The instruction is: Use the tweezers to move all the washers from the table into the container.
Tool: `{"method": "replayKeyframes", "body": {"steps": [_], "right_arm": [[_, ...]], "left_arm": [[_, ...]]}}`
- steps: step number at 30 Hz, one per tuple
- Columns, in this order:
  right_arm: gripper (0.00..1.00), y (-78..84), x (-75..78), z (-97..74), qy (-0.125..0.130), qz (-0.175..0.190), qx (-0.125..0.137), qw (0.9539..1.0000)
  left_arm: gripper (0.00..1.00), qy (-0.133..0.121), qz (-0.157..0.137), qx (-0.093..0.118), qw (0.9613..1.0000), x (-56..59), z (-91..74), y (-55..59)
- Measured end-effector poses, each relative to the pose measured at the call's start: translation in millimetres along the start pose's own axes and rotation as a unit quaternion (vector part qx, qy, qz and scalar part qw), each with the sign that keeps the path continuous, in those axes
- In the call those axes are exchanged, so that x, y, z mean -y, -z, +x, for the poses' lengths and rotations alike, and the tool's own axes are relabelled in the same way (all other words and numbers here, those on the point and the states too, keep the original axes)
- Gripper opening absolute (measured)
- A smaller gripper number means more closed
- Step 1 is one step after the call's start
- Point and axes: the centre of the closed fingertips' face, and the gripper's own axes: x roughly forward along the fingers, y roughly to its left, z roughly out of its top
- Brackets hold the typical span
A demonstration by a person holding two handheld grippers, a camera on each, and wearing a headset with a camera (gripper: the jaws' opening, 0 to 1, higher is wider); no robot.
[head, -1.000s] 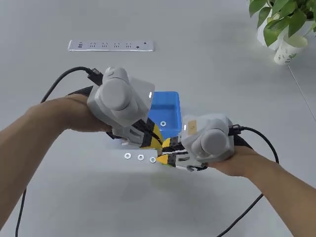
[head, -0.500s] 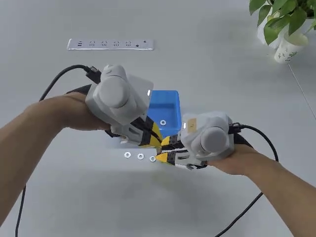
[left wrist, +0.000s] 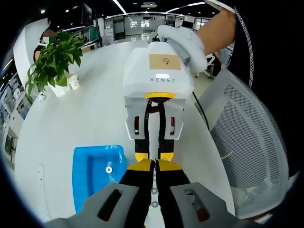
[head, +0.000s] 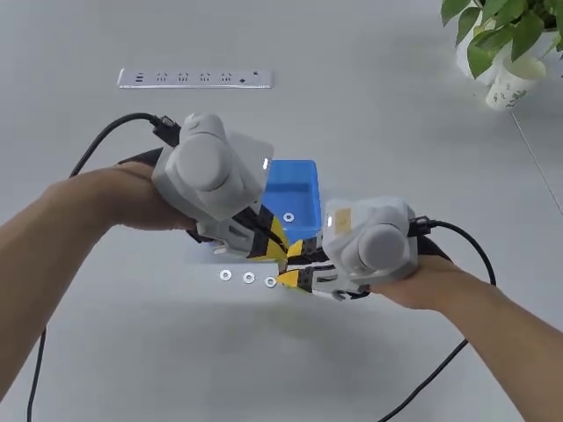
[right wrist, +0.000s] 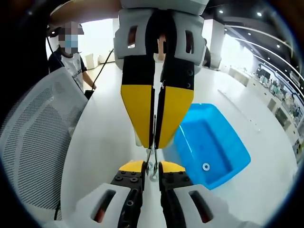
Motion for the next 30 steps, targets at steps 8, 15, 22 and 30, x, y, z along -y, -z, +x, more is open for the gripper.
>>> {"method": "replayKeyframes", "body": {"steps": [8,15,22,30], "right_arm": [[0.12,0.7,-0.3,-0.3,0.001,0.001,-0.001,1.0],[0.12,0.6,0.4,-0.1,0.001,0.004,0.001,1.0],[0.12,2.5,1.1,0.3,0.002,0.002,-0.002,1.0],[0.12,4.3,1.0,0.9,0.002,0.003,-0.004,1.0]], "left_arm": [[0.04,0.002,0.0,-0.002,1.0,0.5,0.8,-0.2],[0.04,0.002,0.001,0.0,1.0,-0.4,0.7,-0.8],[0.04,0.002,0.004,-0.002,1.0,-0.6,1.8,0.0],[0.04,0.003,0.004,-0.003,1.0,-0.9,2.1,0.7]]}}
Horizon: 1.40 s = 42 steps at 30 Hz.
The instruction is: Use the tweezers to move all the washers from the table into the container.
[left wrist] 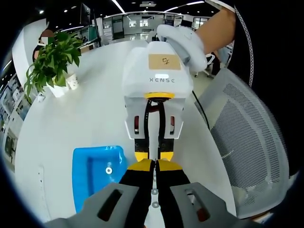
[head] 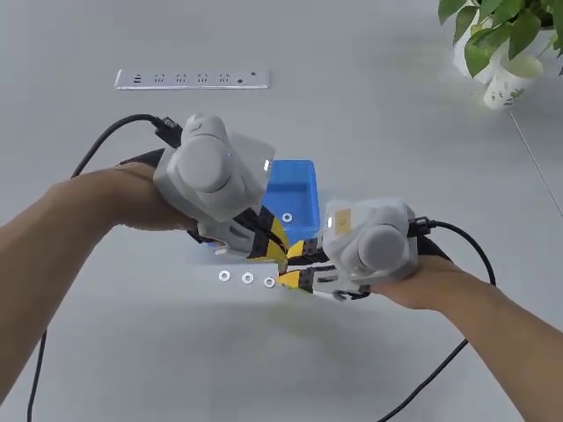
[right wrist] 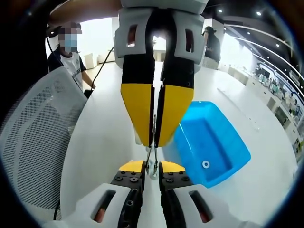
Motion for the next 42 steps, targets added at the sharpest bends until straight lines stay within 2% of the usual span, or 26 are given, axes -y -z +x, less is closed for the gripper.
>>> {"method": "replayKeyframes", "body": {"steps": [13,27,42], "right_arm": [[0.11,3.0,0.0,1.0,-0.001,0.002,-0.006,1.0],[0.09,5.9,1.1,-0.8,0.005,0.033,-0.007,0.9994],[0.08,5.8,1.6,-1.1,0.01,0.045,-0.004,0.9989]], "left_arm": [[0.04,0.0,-0.001,0.005,1.0,-1.6,1.6,-1.8],[0.04,0.003,0.0,0.011,0.9999,-2.5,5.4,-6.3],[0.04,0.002,-0.002,0.012,0.9999,-2.6,5.0,-5.8]]}}
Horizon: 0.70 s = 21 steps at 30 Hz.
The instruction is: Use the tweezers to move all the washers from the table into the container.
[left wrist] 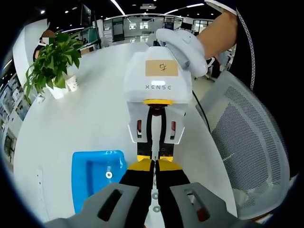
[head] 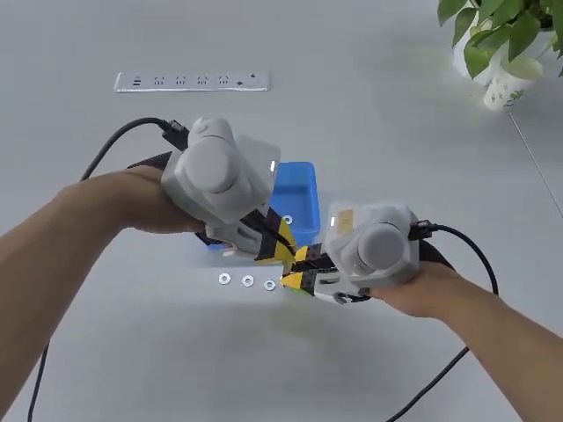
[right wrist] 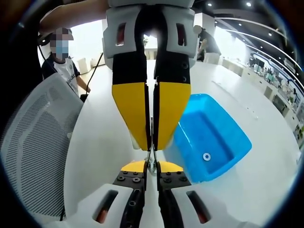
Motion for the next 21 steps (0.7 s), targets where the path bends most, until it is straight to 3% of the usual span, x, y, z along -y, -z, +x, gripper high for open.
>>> {"method": "replayKeyframes", "body": {"steps": [21], "right_arm": [[0.09,-4.6,-4.6,-3.6,-0.003,-0.01,0.0,0.9999]], "left_arm": [[0.04,0.004,-0.004,0.0,1.0,3.3,-5.7,-2.2]]}}
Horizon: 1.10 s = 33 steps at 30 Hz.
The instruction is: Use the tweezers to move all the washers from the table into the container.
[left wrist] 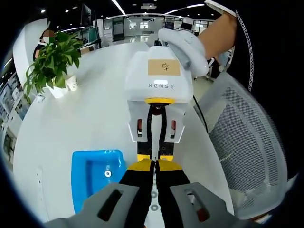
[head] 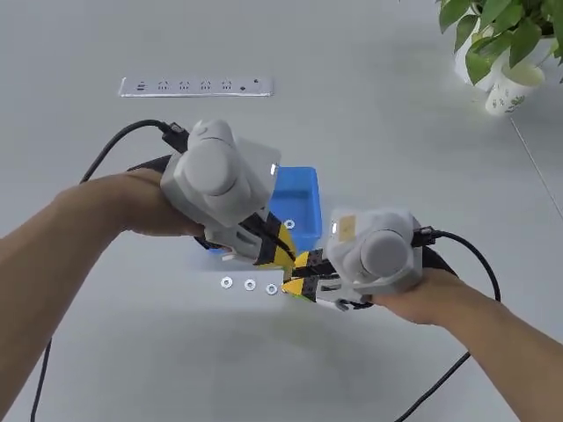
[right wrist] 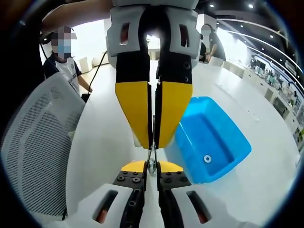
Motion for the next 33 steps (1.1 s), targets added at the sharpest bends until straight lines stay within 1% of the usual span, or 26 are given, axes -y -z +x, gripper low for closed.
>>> {"method": "replayKeyframes", "body": {"steps": [13,18,23,27,33], "right_arm": [[0.09,-10.0,-4.5,-10.5,0.0,-0.006,-0.004,1.0],[0.09,-17.1,-5.7,-16.1,0.002,-0.011,-0.006,0.9999],[0.09,-27.5,-2.3,-23.5,0.009,-0.016,-0.002,0.9998],[0.09,-35.9,1.5,-27.8,0.012,-0.024,-0.006,0.9996],[0.09,-48.0,8.5,-32.9,0.012,-0.03,-0.005,0.9995]], "left_arm": [[0.04,0.001,-0.005,0.006,1.0,4.1,-11.6,-8.1],[0.04,0.001,-0.003,0.002,1.0,5.6,-18.3,-13.6],[0.04,-0.004,0.002,0.002,1.0,3.3,-28.5,-20.5],[0.04,-0.01,0.004,0.003,0.9999,1.1,-36.8,-25.4],[0.04,-0.019,0.002,0.003,0.9998,-4.7,-49.4,-30.1]]}}
